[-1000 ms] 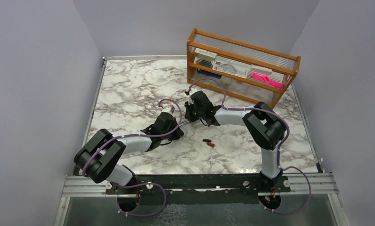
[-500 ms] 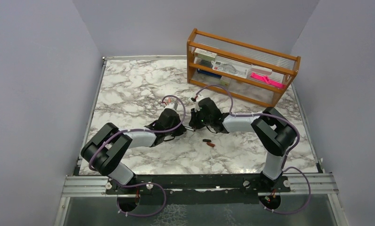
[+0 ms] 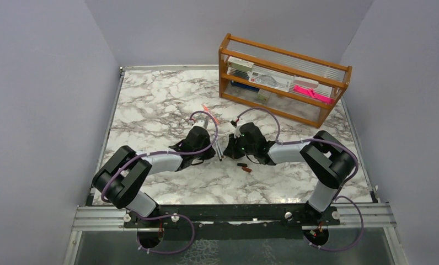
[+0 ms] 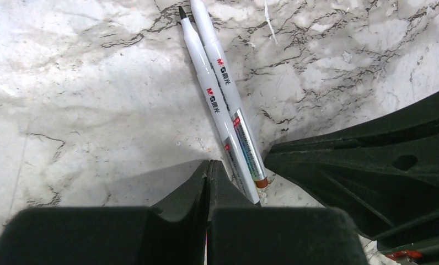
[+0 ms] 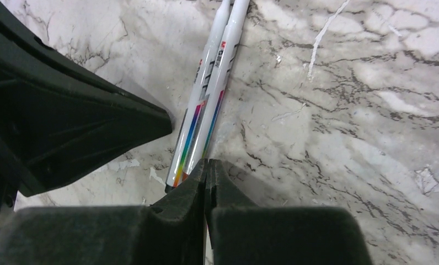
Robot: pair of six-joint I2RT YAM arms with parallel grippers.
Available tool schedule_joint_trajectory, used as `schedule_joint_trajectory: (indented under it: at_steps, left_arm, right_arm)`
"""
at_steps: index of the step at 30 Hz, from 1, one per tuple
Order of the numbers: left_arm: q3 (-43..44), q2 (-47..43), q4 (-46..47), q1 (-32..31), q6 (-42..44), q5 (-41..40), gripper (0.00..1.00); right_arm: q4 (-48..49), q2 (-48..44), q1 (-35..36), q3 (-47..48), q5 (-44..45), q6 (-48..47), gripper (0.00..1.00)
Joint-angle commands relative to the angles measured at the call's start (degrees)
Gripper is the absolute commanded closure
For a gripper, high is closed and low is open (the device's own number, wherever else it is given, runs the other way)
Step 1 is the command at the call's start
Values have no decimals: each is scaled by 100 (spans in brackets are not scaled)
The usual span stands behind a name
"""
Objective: Insert the pens into the pen caps
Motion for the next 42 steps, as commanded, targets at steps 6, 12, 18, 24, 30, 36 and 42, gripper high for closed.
schedule_joint_trajectory:
  at_steps: [6, 12, 18, 24, 30, 36, 42]
  left_arm:
    - [-132, -330, -554, 32, 176, -200, 100]
    - [-171, -828, -504, 30, 0, -104, 100]
    - [-327, -1522, -687, 28, -58, -452, 94]
    - [-522, -1771, -859, 31, -49, -583, 61]
    - [-737, -1792, -725, 31, -103, -423, 56]
    - [-783, -1835, -744, 27, 16, -420, 52]
    - [-786, -1963, -837, 32, 55, -421, 52]
  right_arm:
    - [-349, -296, 110, -328, 83, 226, 99]
    - [-763, -905, 103, 12, 1012, 32, 97]
    - [-1814, 146, -704, 2160, 1477, -576, 82]
    - [-1427, 954, -1257, 3140, 1627, -1339, 66]
    - [-1404, 1912, -1500, 4048, 1611, -2077, 52]
    - [-998, 2115, -1545, 4054, 742, -2302, 44]
    - [-1025, 2352, -1543, 3995, 600, -2136, 49]
